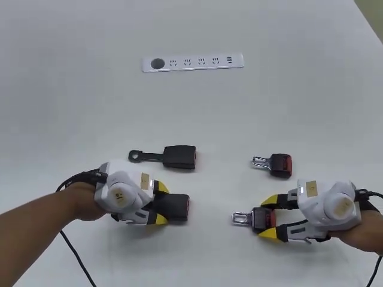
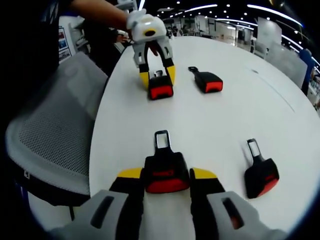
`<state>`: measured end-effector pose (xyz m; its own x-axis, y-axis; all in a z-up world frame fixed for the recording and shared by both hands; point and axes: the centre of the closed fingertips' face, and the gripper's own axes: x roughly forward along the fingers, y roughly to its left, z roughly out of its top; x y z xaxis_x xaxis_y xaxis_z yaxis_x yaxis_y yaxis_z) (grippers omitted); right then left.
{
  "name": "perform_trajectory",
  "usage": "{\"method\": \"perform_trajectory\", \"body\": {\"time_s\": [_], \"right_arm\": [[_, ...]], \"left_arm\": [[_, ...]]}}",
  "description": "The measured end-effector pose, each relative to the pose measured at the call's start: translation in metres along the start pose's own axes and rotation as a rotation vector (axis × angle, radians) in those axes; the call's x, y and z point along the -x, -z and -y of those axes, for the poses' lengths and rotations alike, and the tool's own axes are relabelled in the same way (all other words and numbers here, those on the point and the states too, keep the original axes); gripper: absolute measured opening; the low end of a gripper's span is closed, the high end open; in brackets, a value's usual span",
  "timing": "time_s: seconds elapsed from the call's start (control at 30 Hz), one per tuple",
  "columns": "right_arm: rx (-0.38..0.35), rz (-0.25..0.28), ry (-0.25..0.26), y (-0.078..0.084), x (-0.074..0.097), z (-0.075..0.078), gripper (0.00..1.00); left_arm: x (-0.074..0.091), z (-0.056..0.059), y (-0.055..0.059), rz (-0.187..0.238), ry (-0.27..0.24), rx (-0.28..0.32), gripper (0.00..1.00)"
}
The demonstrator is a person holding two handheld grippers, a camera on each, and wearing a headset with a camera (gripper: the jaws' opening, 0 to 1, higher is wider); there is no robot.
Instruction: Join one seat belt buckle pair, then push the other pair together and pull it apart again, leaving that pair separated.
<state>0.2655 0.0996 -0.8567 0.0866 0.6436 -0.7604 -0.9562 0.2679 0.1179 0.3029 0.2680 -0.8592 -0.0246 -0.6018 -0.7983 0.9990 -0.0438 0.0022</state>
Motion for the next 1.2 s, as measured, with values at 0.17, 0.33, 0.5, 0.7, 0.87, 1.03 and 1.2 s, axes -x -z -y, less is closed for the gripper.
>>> {"method": "perform_trajectory", "body": {"time_s": [0.17,0.33,0.5,0.7,0.87,1.03,1.2], "right_arm": [[0.006,0.010,-0.005,-0.008,-0.007,0.001,0.36],[-0.002,0.031,0.000,-0.020,-0.016,0.001,0.36],[0.005,0.044,0.000,-0.029,-0.024,0.001,0.36],[0.000,0.058,0.005,-0.040,-0.032,0.002,0.36],[0.011,0.061,-0.001,-0.049,-0.040,0.001,0.36],[0.016,0.063,-0.006,-0.061,-0.050,0.000,0.36],[0.027,0.063,-0.011,-0.069,-0.058,-0.001,0.36]], "left_arm": [[0.000,0.000,0.000,-0.005,0.000,0.002,0.35],[0.000,-0.001,0.000,-0.009,0.000,0.004,0.35],[0.000,-0.001,0.001,-0.011,0.000,0.005,0.35],[0.000,-0.001,0.001,-0.011,0.001,0.005,0.35],[0.001,-0.001,0.001,-0.012,0.001,0.006,0.35],[0.000,-0.001,0.001,-0.010,0.000,0.009,0.35],[0.000,-0.001,0.001,-0.011,0.000,0.010,0.35]]}}
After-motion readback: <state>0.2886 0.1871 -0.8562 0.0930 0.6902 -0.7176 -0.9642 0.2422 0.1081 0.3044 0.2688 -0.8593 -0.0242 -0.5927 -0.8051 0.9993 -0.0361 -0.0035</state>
